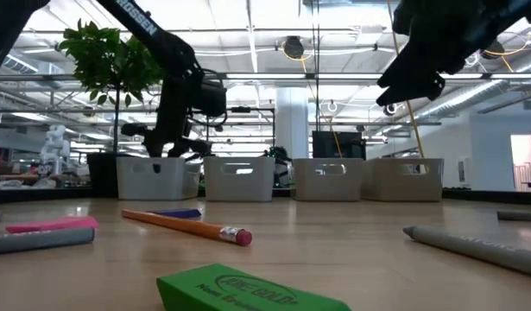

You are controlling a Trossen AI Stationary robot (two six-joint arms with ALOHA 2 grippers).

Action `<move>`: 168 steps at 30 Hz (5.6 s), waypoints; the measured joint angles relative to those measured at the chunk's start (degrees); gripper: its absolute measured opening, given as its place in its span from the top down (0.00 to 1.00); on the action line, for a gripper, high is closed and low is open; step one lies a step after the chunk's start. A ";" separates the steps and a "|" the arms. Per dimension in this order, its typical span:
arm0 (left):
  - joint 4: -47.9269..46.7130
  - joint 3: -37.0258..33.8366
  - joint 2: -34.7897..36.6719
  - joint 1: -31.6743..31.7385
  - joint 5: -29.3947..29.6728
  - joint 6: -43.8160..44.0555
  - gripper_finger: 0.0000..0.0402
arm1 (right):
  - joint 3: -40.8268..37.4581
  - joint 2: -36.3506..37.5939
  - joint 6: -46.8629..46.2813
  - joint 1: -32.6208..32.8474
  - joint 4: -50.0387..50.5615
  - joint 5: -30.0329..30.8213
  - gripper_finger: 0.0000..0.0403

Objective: Sort crayons/erasers/pens/pencils in bins
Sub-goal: Put the blue eraser into the top left gray bin

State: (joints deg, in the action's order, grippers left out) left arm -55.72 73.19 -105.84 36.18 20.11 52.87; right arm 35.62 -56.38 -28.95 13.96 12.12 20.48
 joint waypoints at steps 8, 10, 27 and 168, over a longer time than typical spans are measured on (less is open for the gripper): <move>-0.67 1.43 3.32 0.16 -1.27 -0.27 0.58 | 0.00 5.06 1.56 -3.72 5.26 -1.21 0.38; -1.07 2.33 5.58 -1.54 -1.33 -0.25 0.57 | 0.00 6.36 1.25 -4.39 7.94 -1.22 0.38; 25.16 3.76 17.55 -36.24 0.90 3.85 0.57 | 0.02 14.87 1.86 -1.49 18.12 -26.16 0.38; 24.48 -17.80 9.35 3.05 -2.04 -17.00 0.80 | 0.48 -1.51 -1.81 -3.00 2.25 -2.83 0.38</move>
State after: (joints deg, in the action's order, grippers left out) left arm -31.24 55.39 -96.49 39.23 18.06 35.87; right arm 36.10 -57.89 -30.77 10.96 14.37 17.65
